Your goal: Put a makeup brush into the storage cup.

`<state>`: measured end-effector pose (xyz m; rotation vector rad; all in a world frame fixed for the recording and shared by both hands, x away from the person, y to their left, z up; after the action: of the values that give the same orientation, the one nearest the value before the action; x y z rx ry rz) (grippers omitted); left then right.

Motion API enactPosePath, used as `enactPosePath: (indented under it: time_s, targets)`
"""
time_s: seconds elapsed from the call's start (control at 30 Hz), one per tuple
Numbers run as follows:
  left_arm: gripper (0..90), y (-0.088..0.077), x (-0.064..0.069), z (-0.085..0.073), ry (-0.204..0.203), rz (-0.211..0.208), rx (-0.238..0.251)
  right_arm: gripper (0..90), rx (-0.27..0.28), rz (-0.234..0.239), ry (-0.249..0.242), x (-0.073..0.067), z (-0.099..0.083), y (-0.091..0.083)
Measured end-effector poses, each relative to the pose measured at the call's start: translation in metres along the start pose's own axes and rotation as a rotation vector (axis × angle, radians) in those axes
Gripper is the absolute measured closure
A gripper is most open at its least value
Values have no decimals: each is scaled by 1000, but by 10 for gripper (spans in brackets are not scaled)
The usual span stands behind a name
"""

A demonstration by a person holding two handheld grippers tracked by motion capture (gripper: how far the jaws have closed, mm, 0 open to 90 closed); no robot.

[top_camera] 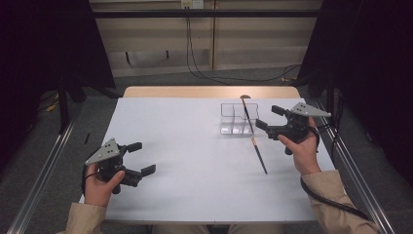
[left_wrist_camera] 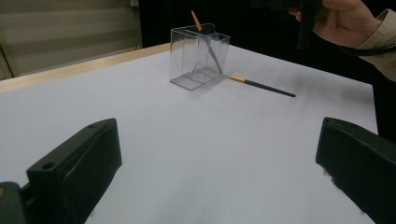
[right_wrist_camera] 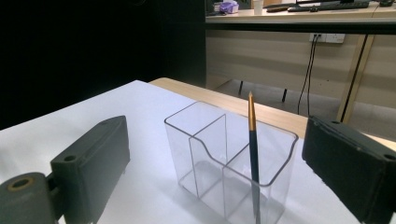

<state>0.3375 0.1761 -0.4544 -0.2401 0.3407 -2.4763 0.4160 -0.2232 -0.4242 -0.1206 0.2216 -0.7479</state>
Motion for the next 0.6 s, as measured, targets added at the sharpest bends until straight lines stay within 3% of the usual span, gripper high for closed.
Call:
enactPosePath:
  time_s: [0.33, 0.6]
  targets:
    - [1, 0, -1, 0, 3, 6, 2, 44, -22, -7, 6, -1, -17, -16]
    - [1, 0, -1, 0, 0, 7, 5, 42, -24, -1, -8, -7, -19, -29]
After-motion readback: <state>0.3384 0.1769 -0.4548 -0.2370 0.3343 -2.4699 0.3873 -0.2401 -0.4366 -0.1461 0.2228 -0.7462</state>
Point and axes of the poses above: each handheld gripper's, and its own axes: y roughly forward along the jaws, z roughly out of its top, x roughly to its right, the point moved 9 cm from there along y, roughly forward along the jaws, and after that the axes turned 8 degrees about z, right-handed, at the moved point
